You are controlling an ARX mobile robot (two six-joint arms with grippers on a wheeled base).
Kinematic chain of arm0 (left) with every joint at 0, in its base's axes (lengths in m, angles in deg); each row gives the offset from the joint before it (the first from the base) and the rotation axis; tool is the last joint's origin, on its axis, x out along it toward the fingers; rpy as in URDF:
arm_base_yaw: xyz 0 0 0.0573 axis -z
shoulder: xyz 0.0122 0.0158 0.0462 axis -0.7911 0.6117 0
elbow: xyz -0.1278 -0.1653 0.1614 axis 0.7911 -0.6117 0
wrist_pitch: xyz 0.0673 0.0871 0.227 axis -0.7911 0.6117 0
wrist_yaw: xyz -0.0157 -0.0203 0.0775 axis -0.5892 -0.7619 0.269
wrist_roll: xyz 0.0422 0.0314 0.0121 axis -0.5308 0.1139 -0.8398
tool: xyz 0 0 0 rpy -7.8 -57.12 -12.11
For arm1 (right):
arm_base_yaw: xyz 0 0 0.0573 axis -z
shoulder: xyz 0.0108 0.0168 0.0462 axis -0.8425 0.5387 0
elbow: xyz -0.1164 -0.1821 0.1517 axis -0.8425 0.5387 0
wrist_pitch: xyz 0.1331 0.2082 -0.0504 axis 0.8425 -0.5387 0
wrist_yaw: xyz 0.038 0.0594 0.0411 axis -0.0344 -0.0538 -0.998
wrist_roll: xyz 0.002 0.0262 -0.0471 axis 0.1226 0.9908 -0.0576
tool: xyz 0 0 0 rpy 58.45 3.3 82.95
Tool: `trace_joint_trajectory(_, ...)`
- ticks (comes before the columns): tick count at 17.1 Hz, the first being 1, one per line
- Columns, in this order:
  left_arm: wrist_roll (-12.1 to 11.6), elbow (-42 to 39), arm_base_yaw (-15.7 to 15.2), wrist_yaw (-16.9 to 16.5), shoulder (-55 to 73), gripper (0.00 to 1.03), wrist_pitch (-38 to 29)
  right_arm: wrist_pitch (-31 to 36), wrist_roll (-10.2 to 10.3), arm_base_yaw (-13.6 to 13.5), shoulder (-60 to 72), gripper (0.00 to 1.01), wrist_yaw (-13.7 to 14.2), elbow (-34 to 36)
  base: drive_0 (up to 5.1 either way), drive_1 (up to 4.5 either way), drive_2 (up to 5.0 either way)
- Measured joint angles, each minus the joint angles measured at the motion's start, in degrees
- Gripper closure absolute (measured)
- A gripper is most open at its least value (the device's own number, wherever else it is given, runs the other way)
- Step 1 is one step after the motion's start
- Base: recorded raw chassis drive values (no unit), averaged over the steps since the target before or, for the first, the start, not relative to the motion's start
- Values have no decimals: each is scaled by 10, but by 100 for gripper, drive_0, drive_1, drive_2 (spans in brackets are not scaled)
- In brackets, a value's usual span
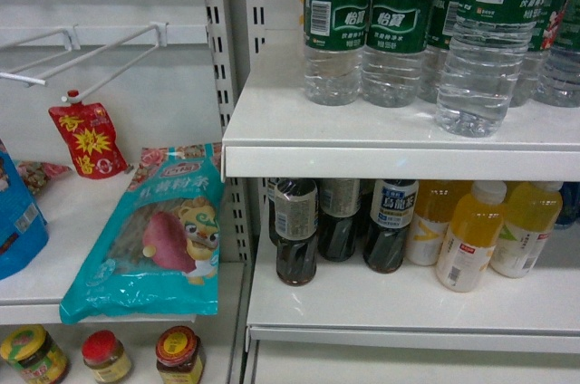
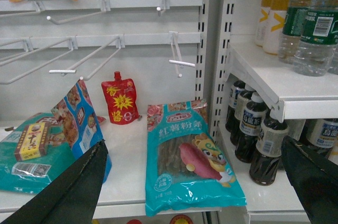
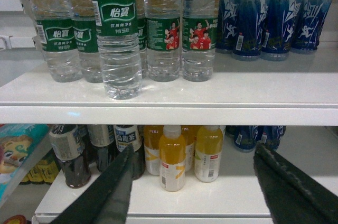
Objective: Move water from second to third shelf
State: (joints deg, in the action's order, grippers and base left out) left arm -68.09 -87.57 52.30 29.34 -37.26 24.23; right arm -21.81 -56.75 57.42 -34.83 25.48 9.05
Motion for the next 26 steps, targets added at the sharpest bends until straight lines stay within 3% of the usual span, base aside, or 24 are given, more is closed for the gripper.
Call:
trace_joint_trajectory(4, 0, 0, 0, 0, 0, 5, 0, 0, 0, 0, 0, 18, 0, 0, 0, 0, 0)
trace_joint_trajectory(6, 0, 0, 0, 0, 0, 5, 0, 0, 0, 0, 0, 1, 0, 0, 0, 0, 0)
trace_joint_trajectory(26, 0, 0, 0, 0, 0, 5, 0, 0, 0, 0, 0, 3, 0, 0, 0, 0, 0)
